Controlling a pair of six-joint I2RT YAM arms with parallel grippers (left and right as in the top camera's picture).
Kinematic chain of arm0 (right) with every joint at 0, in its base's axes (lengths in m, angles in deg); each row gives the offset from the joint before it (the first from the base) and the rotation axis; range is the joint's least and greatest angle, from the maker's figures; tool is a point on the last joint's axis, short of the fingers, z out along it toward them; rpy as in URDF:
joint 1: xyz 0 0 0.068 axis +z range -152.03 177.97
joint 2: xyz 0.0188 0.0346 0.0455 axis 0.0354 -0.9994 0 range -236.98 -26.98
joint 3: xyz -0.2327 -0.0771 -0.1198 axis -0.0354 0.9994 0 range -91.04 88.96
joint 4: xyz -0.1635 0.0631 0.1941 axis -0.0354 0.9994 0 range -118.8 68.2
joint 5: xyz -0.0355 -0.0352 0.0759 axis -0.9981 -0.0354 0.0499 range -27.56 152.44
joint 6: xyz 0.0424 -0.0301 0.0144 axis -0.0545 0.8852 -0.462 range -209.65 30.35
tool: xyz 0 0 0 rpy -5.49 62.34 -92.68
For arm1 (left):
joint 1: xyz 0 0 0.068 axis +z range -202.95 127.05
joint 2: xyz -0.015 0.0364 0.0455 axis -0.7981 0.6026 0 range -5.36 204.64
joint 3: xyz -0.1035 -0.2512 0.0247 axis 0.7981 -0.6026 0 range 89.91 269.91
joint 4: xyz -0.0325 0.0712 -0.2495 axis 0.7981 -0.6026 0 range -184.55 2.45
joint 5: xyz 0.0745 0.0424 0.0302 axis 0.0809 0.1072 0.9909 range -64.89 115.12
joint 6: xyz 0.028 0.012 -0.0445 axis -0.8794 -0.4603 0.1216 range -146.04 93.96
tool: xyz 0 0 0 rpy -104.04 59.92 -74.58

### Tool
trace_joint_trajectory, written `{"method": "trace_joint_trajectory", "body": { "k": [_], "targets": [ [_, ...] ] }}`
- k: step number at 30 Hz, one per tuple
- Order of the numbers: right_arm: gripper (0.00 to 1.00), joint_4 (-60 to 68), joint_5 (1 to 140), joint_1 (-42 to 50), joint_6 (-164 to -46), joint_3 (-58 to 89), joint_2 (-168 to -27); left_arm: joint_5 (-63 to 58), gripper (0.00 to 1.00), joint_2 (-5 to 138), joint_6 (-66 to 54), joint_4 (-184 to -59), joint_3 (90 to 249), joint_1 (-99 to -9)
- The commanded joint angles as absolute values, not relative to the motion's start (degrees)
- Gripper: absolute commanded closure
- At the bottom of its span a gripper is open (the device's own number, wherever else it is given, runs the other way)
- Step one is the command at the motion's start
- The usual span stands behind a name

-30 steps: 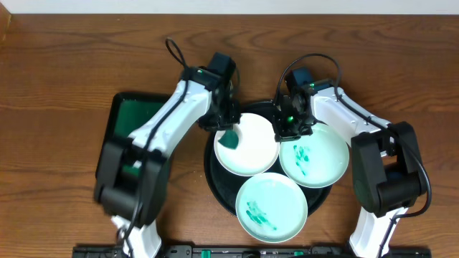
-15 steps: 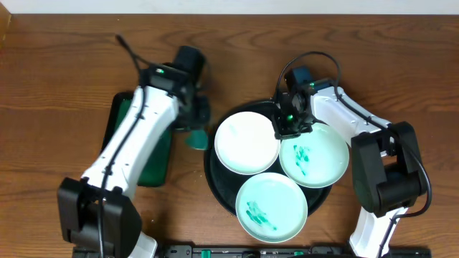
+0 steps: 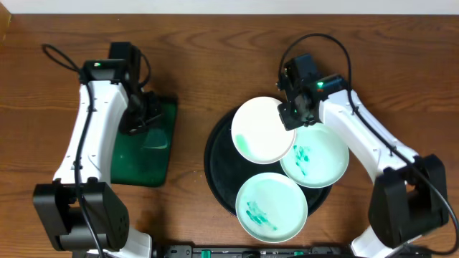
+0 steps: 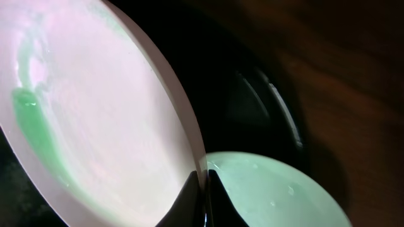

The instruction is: Clean dirty plates on tray and stack at the side

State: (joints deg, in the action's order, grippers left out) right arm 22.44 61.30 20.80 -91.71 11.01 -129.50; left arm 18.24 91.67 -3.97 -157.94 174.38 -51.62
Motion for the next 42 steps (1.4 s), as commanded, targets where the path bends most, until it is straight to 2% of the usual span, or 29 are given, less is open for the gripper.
{"method": "trace_joint_trajectory", "body": {
  "k": [1,17,29,42],
  "targets": [
    [0.99,23.1,51.3,23.8,-90.2,9.9,-126.9,19.2,0.93,92.1,-5.5,-158.6,174.5,-49.2],
    [0.99,24.8,29.0,35.9,-90.2,9.9,-125.5,18.9,0.93,92.7,-8.5,-159.5,173.2,-47.7],
    [0.99,24.7,27.9,39.9,-95.4,8.4,-124.4,18.5,0.93,92.7,-10.0,-159.5,172.6,-46.8],
    [0.99,24.2,16.7,43.0,-95.6,8.3,-121.7,18.5,0.93,92.7,-9.9,-159.3,172.5,-46.8]
  ]
}}
